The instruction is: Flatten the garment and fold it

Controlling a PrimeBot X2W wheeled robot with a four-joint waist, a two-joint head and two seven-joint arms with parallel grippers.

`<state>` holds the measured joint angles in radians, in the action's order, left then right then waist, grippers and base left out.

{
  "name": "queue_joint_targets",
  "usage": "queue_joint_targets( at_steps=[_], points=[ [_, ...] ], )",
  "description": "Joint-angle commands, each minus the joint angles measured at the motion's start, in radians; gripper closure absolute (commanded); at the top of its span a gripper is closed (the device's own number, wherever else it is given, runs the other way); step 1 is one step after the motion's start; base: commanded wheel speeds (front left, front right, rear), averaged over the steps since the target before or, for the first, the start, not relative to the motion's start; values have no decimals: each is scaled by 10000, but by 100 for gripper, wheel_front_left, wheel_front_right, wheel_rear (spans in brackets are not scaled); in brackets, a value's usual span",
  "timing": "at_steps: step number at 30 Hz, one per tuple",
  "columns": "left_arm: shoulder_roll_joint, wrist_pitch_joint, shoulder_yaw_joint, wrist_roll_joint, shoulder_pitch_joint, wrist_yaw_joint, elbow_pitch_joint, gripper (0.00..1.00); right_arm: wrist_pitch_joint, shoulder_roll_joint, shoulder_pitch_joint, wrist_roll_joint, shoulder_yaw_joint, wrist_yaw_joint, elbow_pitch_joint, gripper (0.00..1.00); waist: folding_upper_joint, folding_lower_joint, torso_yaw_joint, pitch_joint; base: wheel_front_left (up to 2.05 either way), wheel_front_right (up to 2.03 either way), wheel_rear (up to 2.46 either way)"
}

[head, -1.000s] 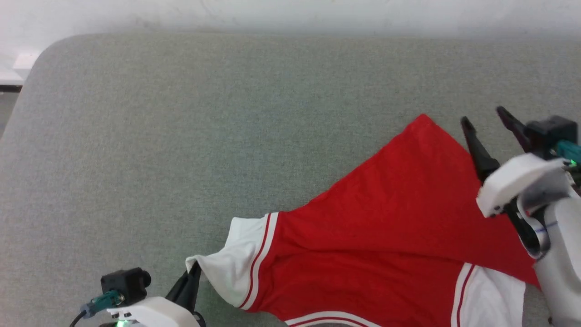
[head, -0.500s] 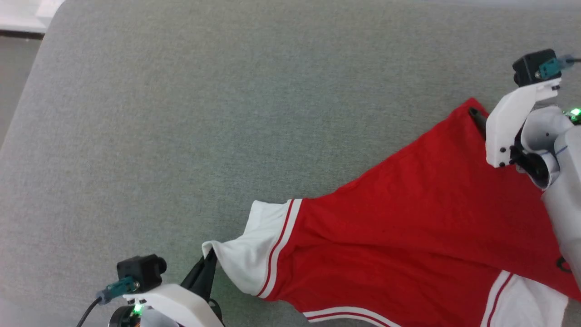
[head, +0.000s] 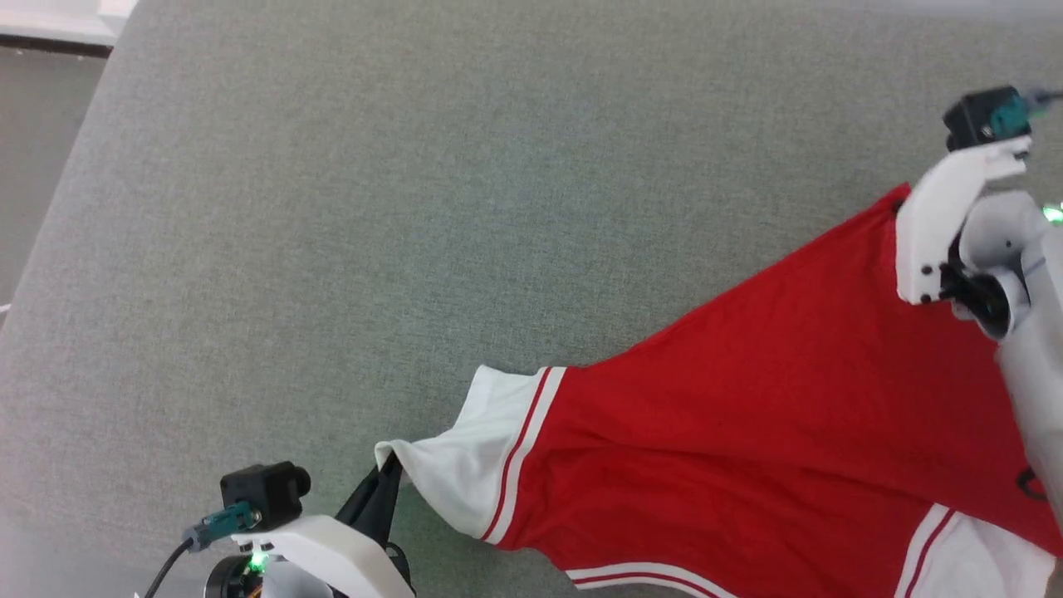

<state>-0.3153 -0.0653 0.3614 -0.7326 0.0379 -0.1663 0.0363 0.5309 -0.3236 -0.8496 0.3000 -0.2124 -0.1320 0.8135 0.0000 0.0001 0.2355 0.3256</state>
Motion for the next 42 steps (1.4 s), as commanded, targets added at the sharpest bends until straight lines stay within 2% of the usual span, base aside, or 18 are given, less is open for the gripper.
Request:
queue_joint_targets(
  at_steps=[1,10,13,16,25,32,36,39,42],
  points=[
    [12,61,-1,-50,-7,63,-30,100,-628,-38,475,-75,217,13,-184,100,0,-1,-99,-289,0,0,0],
    [-295,7,-183,-98,535,-171,168,100,-4887,698,3278,169,2016,13,-2086,100,0,-1,-831,-1334,0,0,0],
    [-403,-34,-232,-96,652,-241,307,100,-5733,956,4393,131,2576,13,-2901,100,0,-1,-1064,-1643,0,0,0],
    [-508,-60,-287,-81,802,-338,436,100,-6086,1310,5509,76,2935,13,-3877,100,0,-1,-1357,-1884,0,0,0],
    [-598,265,-494,37,925,-527,800,100,-5869,2338,8251,-147,3783,13,-6736,100,0,-1,-1954,-2277,0,0,0],
    [-690,991,-928,400,499,-711,1124,100,-5073,2616,9251,-298,3761,13,-8099,100,0,-1,-2292,-2672,0,0,0],
    [-803,1120,-1157,647,-271,-849,1342,100,-4467,2536,9194,-469,3740,13,-8915,100,0,-1,-2420,-2856,0,0,0],
    [-883,895,-1152,801,-1234,-852,1495,100,-3762,2083,8733,-615,3466,13,-9512,100,0,-1,-2587,-2829,0,0,0],
    [-881,676,-1312,949,-2386,-1079,1542,100,-2954,1575,7875,-661,3262,13,-9862,100,0,-1,-2798,-2590,0,0,0]
  ],
)
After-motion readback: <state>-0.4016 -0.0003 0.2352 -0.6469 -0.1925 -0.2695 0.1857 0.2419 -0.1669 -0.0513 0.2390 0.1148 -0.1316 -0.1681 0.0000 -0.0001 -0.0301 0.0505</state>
